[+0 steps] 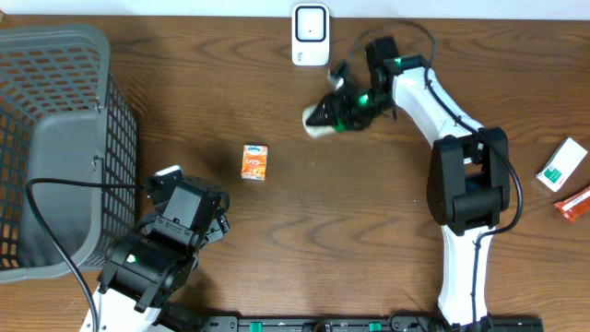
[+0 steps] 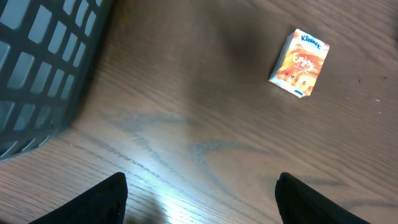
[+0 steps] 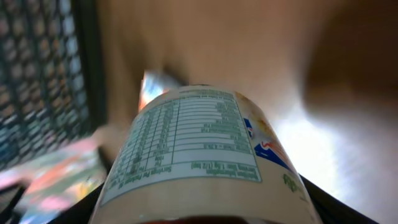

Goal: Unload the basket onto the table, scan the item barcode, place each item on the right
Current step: 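Tip the bottle sideways with the right gripper and lift it, then hold the bottle label under the white scanner with the right gripper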

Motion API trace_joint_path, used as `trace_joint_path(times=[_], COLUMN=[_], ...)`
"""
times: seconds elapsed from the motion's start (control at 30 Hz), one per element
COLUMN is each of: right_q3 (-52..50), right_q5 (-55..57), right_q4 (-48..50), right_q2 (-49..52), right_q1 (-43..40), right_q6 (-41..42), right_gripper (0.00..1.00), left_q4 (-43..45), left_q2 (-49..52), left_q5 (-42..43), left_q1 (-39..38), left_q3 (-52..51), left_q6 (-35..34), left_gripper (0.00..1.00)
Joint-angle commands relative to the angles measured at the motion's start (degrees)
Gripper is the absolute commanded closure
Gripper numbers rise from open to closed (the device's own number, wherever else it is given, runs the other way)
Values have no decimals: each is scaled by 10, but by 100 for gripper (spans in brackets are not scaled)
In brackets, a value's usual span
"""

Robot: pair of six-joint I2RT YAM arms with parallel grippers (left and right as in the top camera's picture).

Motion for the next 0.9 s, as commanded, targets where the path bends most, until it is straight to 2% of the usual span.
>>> trace_joint_path(times=[0.0,0.17,0.3,0.47,0.7,0.87], right_q3=[39,97,138,139,125,125], right_q5=[95,194,336,489,615,657], right_q4=[29,59,76,135,282,360], right_q2=[-2,-2,-2,-2,9,51], right_q1=[15,31,54,86,108,112], right_q6=[43,43,63,66,73,73], right_gripper=[62,64,66,65,65,57], left_q4=[-2,-2,-2,-2,-2,-2], left_q2=[0,0,0,0,0,0], left_q5=[-7,-7,-7,-7,-7,-7], left_q1=[-1,-1,-1,-1,-1,-1], left_q3=[0,0,0,0,0,0], left_q6=[3,3,3,3,3,3], left_gripper=[23,23,23,23,23,23])
